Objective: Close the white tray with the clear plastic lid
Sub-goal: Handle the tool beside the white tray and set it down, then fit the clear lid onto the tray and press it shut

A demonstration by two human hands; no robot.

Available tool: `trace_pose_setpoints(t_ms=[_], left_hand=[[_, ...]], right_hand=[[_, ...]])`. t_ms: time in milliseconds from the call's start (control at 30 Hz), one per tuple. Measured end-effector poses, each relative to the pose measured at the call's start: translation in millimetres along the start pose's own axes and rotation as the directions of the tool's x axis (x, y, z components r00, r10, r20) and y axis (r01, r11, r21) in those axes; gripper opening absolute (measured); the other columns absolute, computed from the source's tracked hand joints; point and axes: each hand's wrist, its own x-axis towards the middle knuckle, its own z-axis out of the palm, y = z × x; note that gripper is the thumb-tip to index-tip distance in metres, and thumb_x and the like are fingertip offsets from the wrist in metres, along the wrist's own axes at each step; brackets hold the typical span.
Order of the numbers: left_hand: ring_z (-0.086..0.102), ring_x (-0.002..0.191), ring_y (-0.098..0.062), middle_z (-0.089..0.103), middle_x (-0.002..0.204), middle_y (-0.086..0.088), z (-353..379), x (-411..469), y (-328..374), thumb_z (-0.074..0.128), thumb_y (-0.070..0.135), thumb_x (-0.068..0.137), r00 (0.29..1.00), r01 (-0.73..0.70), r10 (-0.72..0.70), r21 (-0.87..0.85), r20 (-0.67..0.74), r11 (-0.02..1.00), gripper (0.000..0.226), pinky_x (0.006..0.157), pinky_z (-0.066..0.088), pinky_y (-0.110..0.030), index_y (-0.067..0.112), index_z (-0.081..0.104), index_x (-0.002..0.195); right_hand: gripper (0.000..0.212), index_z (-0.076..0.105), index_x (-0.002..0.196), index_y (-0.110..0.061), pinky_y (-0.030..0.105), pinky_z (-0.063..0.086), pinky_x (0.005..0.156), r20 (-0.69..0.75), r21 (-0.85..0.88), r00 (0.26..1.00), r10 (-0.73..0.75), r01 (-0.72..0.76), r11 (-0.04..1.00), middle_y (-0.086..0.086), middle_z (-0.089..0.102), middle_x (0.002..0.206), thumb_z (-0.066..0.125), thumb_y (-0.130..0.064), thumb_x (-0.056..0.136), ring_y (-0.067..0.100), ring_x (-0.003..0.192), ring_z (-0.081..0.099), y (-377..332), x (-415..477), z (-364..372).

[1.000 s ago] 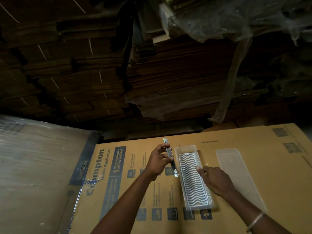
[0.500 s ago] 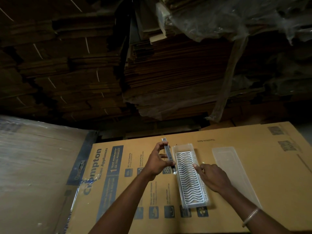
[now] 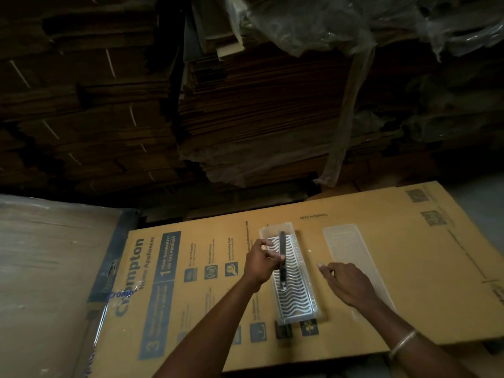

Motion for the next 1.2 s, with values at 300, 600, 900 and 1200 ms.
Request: trace_pose_setpoints(t_ms=[300,600,900,1200], left_hand=[[0.076,0.096,-0.027,0.079,0.102,-0.013,41.1,18.0,-8.1,0.08,0.017,0.087,0.994,0.077,-0.041,0.377,-0.102,0.923,0.043,0.089,0.063,-0.041,0.003,0.066,0.125],[0.067,0.112,-0.033,0.069,0.117,-0.018,62.7,35.5,-24.1,0.063,0.008,0.094,0.996,0.089,-0.072,0.732,-0.055,0.675,0.023,0.092,0.058,-0.044,0.001,0.063,0.115],[0.066,0.117,-0.032,0.065,0.124,-0.018,71.5,29.5,-14.9,0.071,0.005,0.09,0.994,0.091,-0.099,0.769,-0.037,0.633,0.036,0.097,0.057,-0.041,-0.003,0.058,0.123],[0.069,0.116,-0.027,0.068,0.123,-0.016,63.4,25.9,-14.6,0.063,0.002,0.094,0.998,0.013,0.042,0.78,-0.05,0.625,0.026,0.098,0.056,-0.036,0.0,0.061,0.12]], right_hand=[[0.061,0.071,0.083,-0.024,0.032,0.047,0.056,-0.01,-0.003,0.998,0.059,-0.059,0.998,-0.002,0.069,0.074,0.03,-0.068,0.094,0.015,0.067,0.063,33.1,-4.8,2.3],[0.038,0.069,0.098,-0.021,0.036,0.054,0.083,-0.041,-0.065,0.985,0.168,-0.171,0.983,0.002,0.062,0.107,0.052,-0.054,0.093,0.017,0.094,0.059,63.5,-6.1,13.4],[0.086,0.035,0.142,-0.02,0.041,0.046,0.102,0.03,-0.081,0.928,0.371,-0.367,0.927,0.011,0.038,0.139,0.067,-0.064,0.076,0.031,0.129,0.039,65.7,-8.2,16.5],[0.11,0.021,0.149,-0.016,0.04,0.048,0.101,0.036,-0.055,0.916,0.4,-0.398,0.916,0.014,0.034,0.143,0.078,-0.063,0.067,0.032,0.133,0.035,56.1,-6.4,18.9]])
